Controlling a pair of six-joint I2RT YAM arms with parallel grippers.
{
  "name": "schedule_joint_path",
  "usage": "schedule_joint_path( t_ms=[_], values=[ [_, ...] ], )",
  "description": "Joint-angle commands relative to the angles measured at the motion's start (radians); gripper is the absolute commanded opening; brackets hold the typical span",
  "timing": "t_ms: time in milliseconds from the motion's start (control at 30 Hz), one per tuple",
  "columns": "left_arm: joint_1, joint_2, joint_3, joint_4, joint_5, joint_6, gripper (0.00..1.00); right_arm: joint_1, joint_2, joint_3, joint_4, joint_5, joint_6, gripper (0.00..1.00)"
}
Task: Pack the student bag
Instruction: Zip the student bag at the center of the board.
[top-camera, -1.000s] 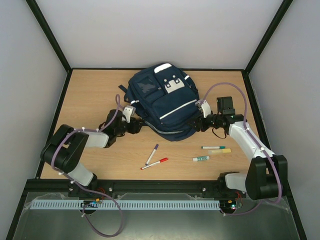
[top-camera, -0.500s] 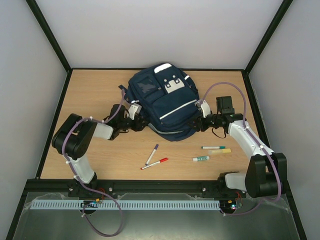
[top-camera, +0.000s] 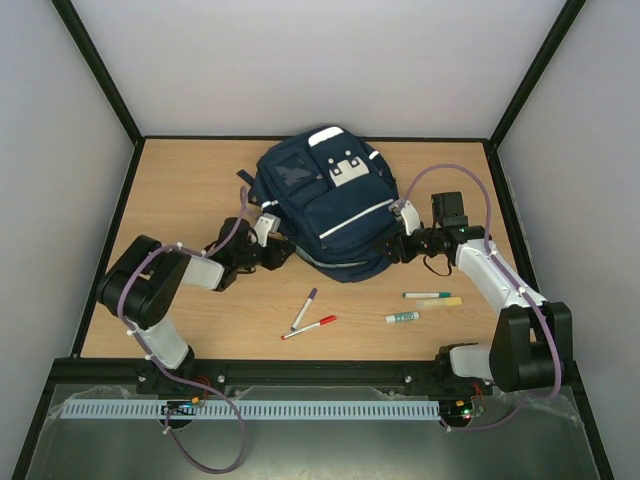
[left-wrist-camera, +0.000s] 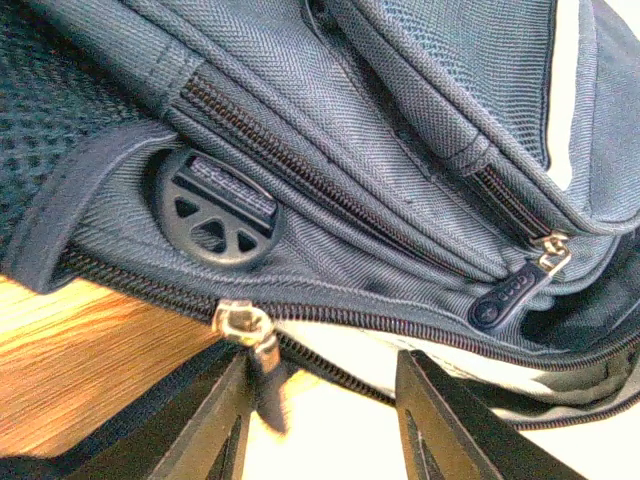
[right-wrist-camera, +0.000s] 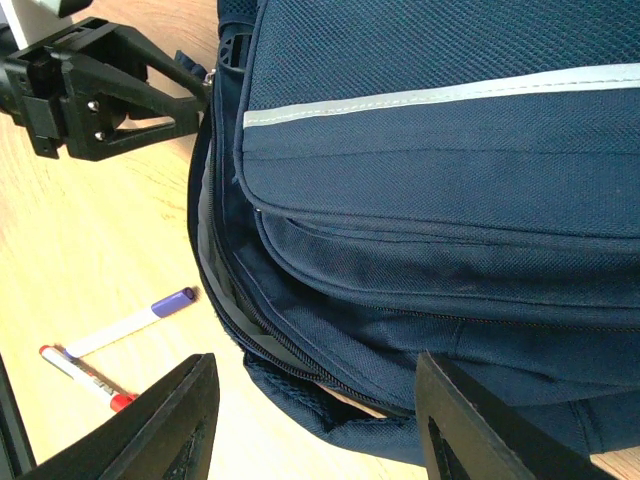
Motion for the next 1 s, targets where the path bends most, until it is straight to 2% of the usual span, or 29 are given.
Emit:
schedule_joint_path(
  t_ms=[0,200,400,567,700,967],
  values=[
    [0.027,-0.056,-0.060,0.121,-0.046,-0.039,0.39,0.003,0.001,0.026,-0.048,-0.020,-0.014,0.54],
    [0.043,-0.048,-0.062,0.141,-0.008,-0.060,0.31,0.003,0.009,0.027,-0.048,-0.019,-0.014,0.54],
    [0.044,-0.018,-0.056,0.154,-0.004,-0.060,0.30,0.003,0.011,0.029,-0.050,-0.014,-0.014,0.54],
    [0.043,0.033,-0.023,0.151,-0.004,-0.043,0.41,0.004,0.018,0.028,-0.050,-0.016,-0.014,0.54],
    [0.033,0.080,0.007,0.155,0.042,-0.039,0.44,0.002,0.029,0.033,-0.058,-0.016,-0.017,0.54],
    [0.013,0.080,0.005,0.151,0.051,-0.025,0.32,0.003,0.037,0.037,-0.065,-0.015,-0.022,0.54]
  ],
)
